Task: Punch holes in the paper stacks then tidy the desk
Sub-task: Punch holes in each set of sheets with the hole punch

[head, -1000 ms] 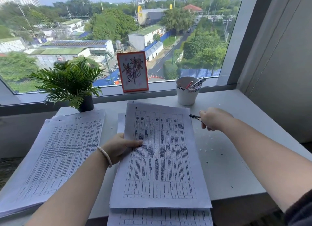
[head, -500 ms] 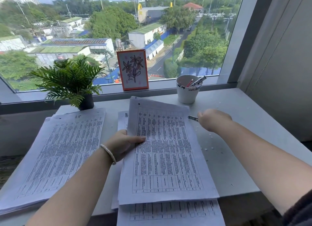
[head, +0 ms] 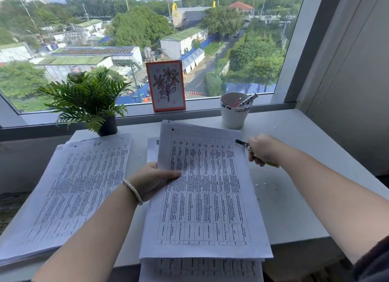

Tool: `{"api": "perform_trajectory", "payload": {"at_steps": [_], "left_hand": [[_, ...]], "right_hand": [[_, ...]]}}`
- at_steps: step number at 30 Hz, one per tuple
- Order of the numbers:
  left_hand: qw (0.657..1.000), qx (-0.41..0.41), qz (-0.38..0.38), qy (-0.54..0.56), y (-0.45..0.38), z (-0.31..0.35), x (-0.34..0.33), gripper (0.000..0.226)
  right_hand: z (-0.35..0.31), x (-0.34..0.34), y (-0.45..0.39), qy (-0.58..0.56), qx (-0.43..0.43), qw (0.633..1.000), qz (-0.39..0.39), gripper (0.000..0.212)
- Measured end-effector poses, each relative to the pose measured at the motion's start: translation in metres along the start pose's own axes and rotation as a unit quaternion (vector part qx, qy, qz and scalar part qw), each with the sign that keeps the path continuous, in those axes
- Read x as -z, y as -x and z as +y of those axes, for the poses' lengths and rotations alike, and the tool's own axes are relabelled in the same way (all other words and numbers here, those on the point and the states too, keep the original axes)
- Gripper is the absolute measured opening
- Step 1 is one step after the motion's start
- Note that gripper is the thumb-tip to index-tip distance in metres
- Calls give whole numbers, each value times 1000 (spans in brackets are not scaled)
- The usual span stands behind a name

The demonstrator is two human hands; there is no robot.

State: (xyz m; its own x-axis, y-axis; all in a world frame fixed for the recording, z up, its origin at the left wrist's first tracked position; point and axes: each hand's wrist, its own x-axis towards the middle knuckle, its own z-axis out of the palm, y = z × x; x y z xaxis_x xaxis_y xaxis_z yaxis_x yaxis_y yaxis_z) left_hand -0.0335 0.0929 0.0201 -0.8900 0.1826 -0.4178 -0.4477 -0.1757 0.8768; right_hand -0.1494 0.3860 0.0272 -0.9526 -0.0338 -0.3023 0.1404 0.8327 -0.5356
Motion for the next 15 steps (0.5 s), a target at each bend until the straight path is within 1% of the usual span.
{"api": "perform_trajectory", "payload": {"at_steps": [6, 7, 10, 11, 12, 13, 14, 15], "left_hand": [[1000, 15, 6, 19, -2, -5, 4, 24], [1000, 19, 9, 20, -2, -6, 5, 28], [999, 27, 33, -2, -8, -4, 13, 48], [997, 17, 58, -37, -11, 1, 14, 53], [991, -1, 99, -93, -15, 8, 13, 60], [976, -24, 148, -159, -20, 19, 11, 70], [952, -58, 195, -230, -25, 31, 7, 85], [919, -107, 220, -310, -32, 44, 0, 98]], "right_hand": [[3, -7, -2, -33, 14, 999, 6, 62], [3, -7, -2, -31, 17, 999, 7, 61], [0, -7, 0, 6, 31, 999, 22, 59], [-1, -8, 1, 25, 35, 999, 27, 58], [-2, -8, 1, 46, 37, 998, 31, 58], [-3, -10, 1, 66, 41, 996, 33, 57], [-4, -11, 1, 86, 44, 995, 33, 56], [-6, -14, 1, 104, 50, 993, 35, 54]]}}
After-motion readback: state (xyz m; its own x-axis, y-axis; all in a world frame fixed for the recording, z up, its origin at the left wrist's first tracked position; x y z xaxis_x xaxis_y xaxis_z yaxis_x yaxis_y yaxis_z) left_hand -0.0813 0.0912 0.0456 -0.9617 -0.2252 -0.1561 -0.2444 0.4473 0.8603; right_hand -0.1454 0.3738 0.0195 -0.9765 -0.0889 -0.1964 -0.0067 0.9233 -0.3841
